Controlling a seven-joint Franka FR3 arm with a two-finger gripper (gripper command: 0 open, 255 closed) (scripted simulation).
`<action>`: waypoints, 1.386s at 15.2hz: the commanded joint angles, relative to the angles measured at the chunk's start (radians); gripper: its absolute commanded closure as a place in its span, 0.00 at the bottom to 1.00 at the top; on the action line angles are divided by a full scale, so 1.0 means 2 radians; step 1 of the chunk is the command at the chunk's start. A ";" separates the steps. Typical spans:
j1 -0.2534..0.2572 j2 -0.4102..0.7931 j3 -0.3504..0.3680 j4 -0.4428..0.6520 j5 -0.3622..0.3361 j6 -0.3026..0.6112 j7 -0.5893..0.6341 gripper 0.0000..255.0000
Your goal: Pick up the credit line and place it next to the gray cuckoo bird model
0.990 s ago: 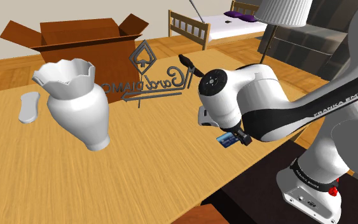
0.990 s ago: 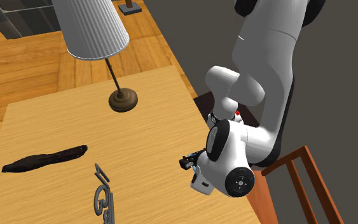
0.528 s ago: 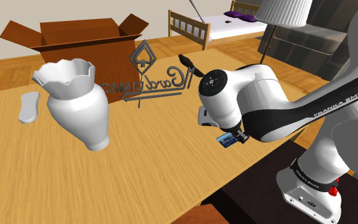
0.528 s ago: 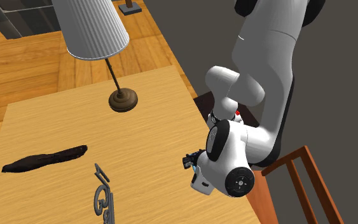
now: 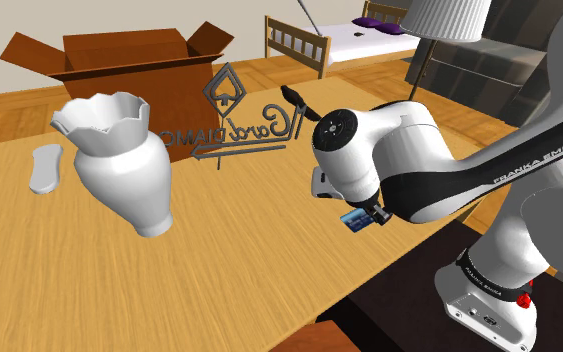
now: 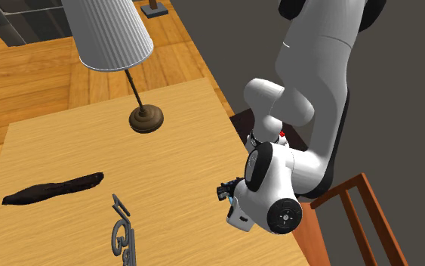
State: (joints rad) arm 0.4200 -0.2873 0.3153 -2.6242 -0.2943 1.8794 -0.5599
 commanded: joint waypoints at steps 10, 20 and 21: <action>0.005 -0.047 -0.006 0.032 0.014 -0.071 -0.033 1.00; 0.007 -0.079 -0.011 0.074 0.019 -0.139 -0.061 1.00; 0.007 -0.081 -0.011 0.079 0.019 -0.146 -0.063 1.00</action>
State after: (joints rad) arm 0.4340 -0.4453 0.2937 -2.4750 -0.2567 1.6003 -0.6819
